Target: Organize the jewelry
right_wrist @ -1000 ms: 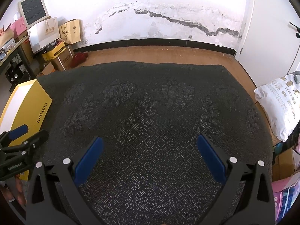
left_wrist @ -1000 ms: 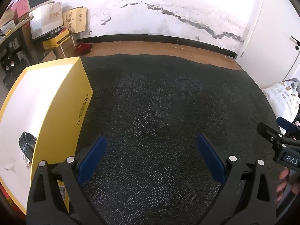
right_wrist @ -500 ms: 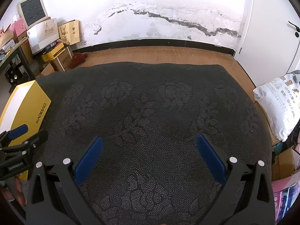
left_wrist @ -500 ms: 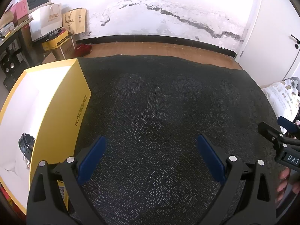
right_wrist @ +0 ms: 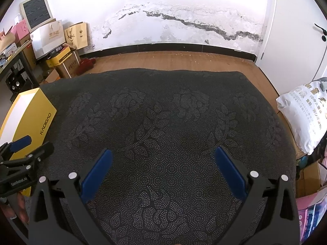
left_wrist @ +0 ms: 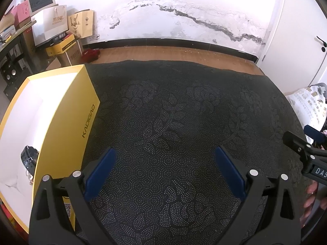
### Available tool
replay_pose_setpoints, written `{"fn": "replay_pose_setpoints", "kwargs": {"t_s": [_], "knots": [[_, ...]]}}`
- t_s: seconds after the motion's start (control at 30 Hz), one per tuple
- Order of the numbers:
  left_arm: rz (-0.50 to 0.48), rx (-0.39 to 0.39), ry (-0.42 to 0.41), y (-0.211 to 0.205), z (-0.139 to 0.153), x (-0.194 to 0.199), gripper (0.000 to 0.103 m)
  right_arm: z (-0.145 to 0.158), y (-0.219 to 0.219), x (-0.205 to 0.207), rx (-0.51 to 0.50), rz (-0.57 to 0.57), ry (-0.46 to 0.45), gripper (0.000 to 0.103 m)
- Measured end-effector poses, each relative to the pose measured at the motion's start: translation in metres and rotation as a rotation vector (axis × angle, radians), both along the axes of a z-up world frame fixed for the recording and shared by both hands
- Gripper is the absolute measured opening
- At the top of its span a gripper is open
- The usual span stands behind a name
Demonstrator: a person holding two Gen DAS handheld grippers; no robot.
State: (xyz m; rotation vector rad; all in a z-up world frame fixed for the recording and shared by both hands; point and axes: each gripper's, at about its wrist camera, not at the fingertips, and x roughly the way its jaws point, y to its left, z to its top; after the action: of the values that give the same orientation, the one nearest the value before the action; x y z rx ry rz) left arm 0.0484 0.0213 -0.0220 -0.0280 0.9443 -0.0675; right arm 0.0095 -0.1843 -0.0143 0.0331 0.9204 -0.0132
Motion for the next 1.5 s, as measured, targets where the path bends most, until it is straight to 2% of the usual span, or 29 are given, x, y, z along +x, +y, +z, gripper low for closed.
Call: {"fn": "replay_pose_setpoints", "kwargs": {"t_s": [1.5], "knots": [[-0.006, 0.005, -0.010, 0.0001, 0.0014, -0.0021, 0.095, 0.0014, 0.0023, 0.0006, 0.003, 0.007, -0.001, 0.097]]}}
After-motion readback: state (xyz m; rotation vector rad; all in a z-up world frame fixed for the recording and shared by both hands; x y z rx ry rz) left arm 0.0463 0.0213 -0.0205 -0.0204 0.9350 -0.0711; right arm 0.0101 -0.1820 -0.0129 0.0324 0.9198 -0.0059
